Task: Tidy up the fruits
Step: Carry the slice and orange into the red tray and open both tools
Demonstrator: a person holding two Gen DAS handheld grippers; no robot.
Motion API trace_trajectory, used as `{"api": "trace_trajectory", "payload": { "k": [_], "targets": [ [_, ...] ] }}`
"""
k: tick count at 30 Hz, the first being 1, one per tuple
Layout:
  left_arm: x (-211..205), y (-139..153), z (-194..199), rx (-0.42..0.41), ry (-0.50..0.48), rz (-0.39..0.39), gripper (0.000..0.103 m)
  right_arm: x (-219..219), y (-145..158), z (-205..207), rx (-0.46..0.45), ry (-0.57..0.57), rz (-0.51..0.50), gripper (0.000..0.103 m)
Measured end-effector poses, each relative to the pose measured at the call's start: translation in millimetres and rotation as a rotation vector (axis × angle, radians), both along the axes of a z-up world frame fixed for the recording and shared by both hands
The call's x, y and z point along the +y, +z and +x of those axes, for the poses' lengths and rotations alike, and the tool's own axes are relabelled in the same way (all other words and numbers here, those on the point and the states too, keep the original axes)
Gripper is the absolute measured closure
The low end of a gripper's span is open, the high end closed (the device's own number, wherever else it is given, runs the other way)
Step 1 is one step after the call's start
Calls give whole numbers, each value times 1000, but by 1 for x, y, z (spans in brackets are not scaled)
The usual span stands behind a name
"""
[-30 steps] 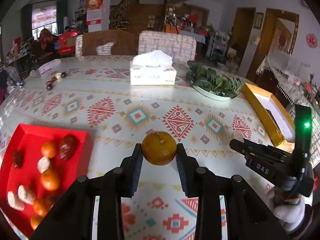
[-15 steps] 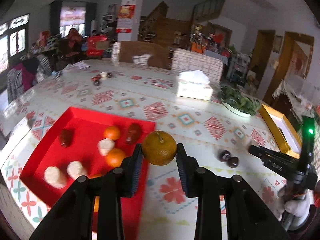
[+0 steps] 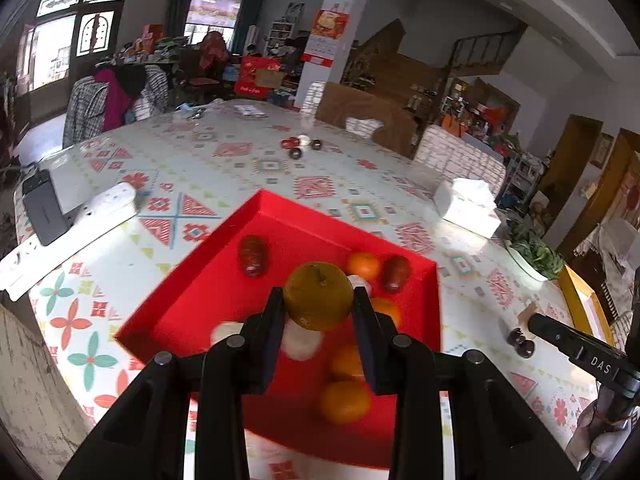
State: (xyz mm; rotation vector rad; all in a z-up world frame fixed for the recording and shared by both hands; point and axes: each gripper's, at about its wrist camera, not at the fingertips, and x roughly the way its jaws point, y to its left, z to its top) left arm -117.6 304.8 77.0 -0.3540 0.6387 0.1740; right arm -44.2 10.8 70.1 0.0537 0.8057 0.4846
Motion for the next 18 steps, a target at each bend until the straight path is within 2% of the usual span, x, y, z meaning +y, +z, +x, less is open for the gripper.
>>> {"api": "trace_trajectory", "payload": {
  "k": [6,18],
  "targets": [
    [24,-10,-2,17,36,-17,70,61,-6,-1,14,102,-24,69],
    [45,-26,12,58,46,-40,70,133,-22,16,40,212,-55,69]
  ]
}}
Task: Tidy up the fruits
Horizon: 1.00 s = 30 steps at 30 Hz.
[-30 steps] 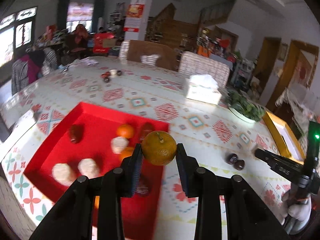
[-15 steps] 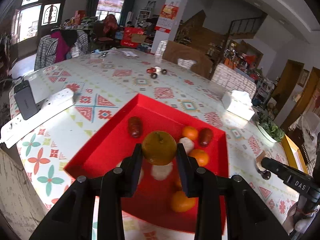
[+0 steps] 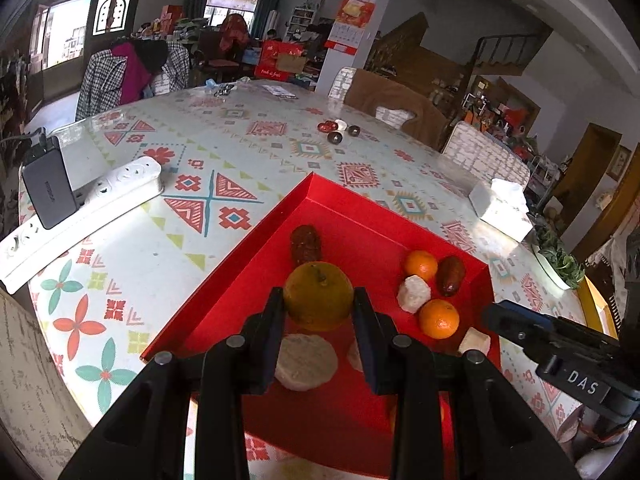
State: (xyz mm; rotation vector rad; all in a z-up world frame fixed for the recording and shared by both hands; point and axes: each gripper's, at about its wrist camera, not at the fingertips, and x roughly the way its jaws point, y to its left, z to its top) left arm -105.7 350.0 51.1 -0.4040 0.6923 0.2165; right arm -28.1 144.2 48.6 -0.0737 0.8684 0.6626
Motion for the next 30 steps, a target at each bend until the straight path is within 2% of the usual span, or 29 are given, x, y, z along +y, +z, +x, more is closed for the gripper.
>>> {"api": "trace_trajectory", "payload": {
  "k": [11,19,21,23,27,30],
  "targets": [
    [-1,-3,24,21,-39,0,71,-8,-7,16,40,-20,8,69],
    [-16,-3,55,74,-95,52,68,-39,-2,9,47,-75,56,69],
    [-18,-3,55,72,-93,54,60,-46,-3,7,48,-90,55,67],
    [-20,0,52,62,-86,61,44,-53,-5,5,53,-103,56,61],
    [-25,10,45,44,-64,88,39,-65,-8,1,67,-128,81,59],
    [-36,20,34,30,-16,160,29,-74,-7,-7,66,-153,98,57]
  ]
}}
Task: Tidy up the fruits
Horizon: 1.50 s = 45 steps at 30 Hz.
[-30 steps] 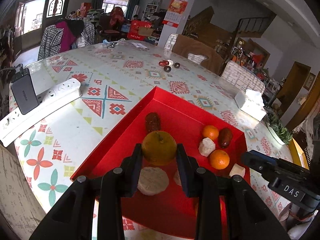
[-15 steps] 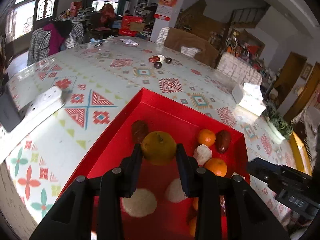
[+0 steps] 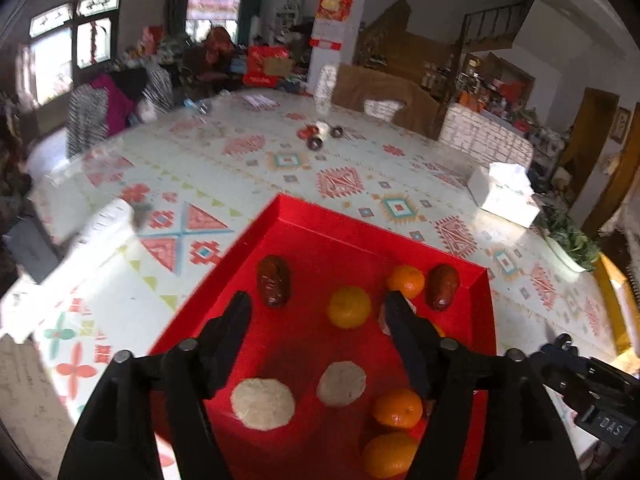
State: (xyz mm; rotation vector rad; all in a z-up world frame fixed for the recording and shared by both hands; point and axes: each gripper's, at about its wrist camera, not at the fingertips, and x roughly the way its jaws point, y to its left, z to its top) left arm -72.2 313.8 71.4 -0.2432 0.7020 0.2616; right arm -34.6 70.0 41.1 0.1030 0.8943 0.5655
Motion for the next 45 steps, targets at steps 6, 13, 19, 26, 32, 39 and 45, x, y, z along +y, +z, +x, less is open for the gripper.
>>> {"api": "trace_trajectory", "payload": {
  "k": [6,13,19,26,32,39,45],
  "targets": [
    [-34,16,-23,-40,67,177,13,-16,1,-23,-43,-59,-3,49],
    [-71,24,-39,-53,22,227,12,-29,-6,-47,-66,-74,-32,48],
    [-94,29,-47,-57,-9,239,12,-54,-5,-62,-76,-107,-10,44],
    [-123,36,-57,-72,-36,272,12,-88,-3,-74,-81,-158,23,43],
    [-142,38,-61,-77,-63,288,12,-114,-4,-82,-81,-198,43,42],
    [-154,52,-79,-185,-18,319,10,-125,-7,-93,-96,-191,22,41],
    [-147,69,-123,-372,127,349,0,-96,5,-108,-170,-95,-43,37]
  ]
}}
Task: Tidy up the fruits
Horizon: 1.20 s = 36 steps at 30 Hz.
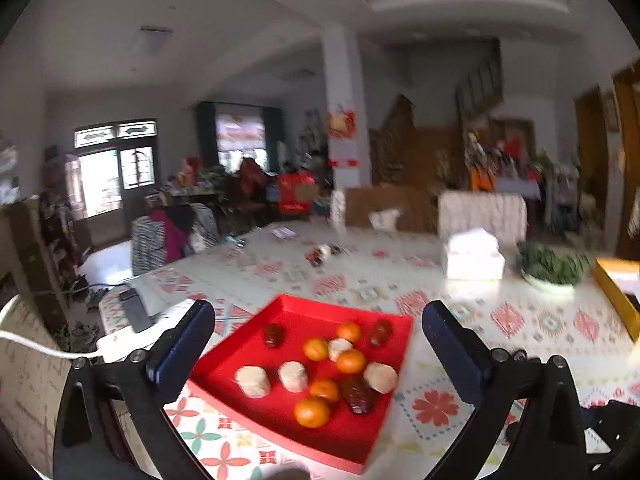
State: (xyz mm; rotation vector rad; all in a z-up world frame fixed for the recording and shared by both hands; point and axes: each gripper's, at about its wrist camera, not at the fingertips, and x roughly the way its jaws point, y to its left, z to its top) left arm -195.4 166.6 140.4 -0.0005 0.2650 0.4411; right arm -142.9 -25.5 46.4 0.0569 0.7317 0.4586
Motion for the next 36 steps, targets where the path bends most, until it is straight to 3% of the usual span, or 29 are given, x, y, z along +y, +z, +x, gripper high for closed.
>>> {"api": "trace_trajectory", "payload": {
  "k": [8,14,25,36],
  "targets": [
    [21,-10,2,81,21,-24,0,48,-2,-8,-19,104,-79,36],
    [35,-26,10,152,30,-71,0,62,-13,-13,10,106,-107,35],
    [60,-38,10,186,48,-111,0,93,-30,-22,40,138,-143,35],
    [58,-50,19,232,41,-119,0,98,-36,-19,60,151,-150,34]
  ]
}}
